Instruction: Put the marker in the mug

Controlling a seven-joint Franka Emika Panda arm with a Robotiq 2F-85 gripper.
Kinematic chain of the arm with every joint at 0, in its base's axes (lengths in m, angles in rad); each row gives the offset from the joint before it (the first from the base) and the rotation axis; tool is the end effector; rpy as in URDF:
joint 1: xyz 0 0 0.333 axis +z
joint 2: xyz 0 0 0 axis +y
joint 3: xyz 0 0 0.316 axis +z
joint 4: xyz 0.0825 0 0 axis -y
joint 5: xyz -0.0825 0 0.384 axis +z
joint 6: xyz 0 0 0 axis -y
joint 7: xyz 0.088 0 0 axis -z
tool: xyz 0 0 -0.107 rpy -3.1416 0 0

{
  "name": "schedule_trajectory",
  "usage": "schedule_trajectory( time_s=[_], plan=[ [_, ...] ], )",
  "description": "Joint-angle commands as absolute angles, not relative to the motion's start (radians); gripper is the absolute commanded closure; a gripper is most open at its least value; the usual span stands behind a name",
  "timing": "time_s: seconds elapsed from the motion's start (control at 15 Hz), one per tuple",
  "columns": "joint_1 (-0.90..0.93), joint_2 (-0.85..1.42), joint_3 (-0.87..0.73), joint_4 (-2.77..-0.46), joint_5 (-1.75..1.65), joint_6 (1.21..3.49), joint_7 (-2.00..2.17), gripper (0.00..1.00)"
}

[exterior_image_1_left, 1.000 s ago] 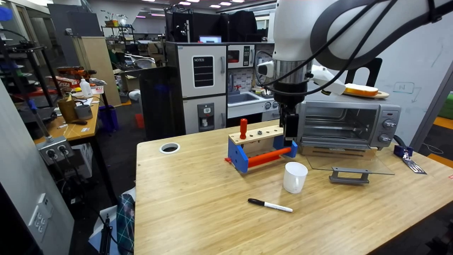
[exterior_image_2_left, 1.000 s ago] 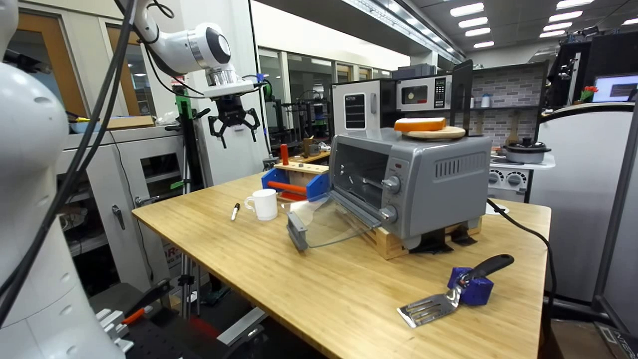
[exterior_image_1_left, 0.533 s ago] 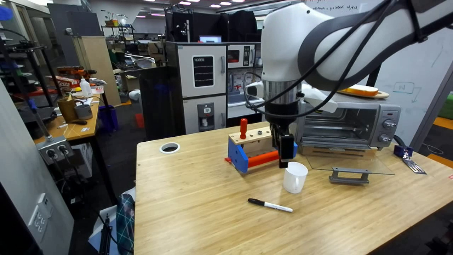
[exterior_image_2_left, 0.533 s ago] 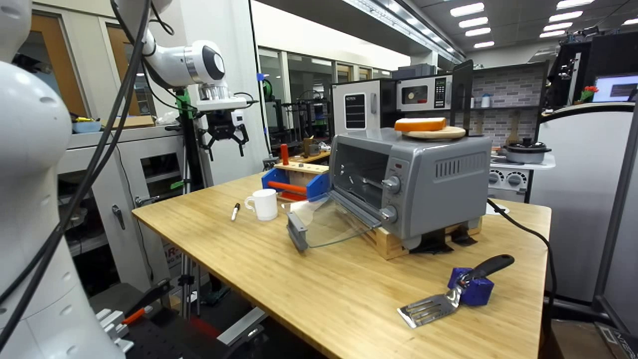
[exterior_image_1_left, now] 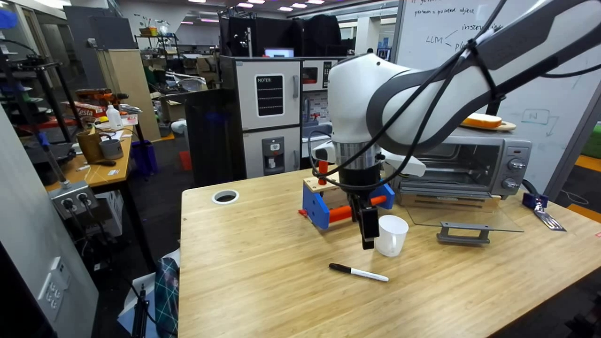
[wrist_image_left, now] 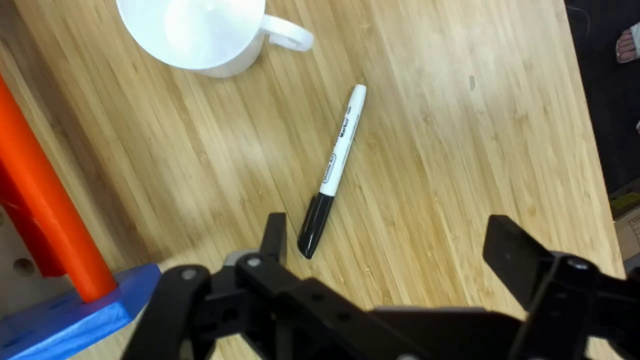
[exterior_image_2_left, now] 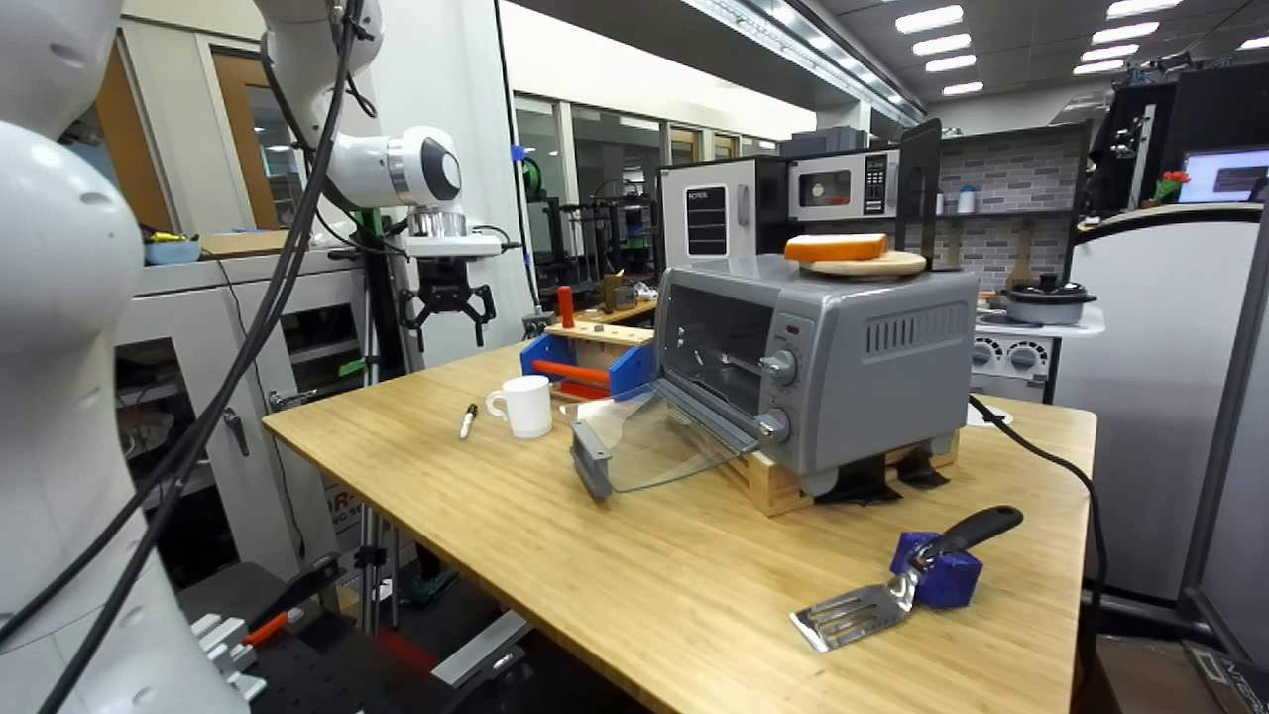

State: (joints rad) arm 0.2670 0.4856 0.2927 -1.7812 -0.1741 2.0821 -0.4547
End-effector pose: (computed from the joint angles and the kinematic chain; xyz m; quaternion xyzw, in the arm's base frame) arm 0.5507 0.3188 0.2809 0.8521 0.5172 -0.0794 0.0077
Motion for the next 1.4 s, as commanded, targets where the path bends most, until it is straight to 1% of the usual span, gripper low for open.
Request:
schedule_trajectory(
  time_s=[0.0, 0.47, 0.73, 1.33],
  plan=[
    [0.281, 0.556, 0.308, -1.698, -0.166, 2.023, -0.503, 0.00],
    [0.296, 0.606, 0.308, -1.650, -0.161, 1.978, -0.494, 0.00],
    [0.291, 0.611, 0.286, -1.670, -0.157, 1.950, -0.450, 0.00],
    [0.287, 0.662, 0.291, -1.659, -0.141, 1.934, -0.455, 0.00]
  ],
)
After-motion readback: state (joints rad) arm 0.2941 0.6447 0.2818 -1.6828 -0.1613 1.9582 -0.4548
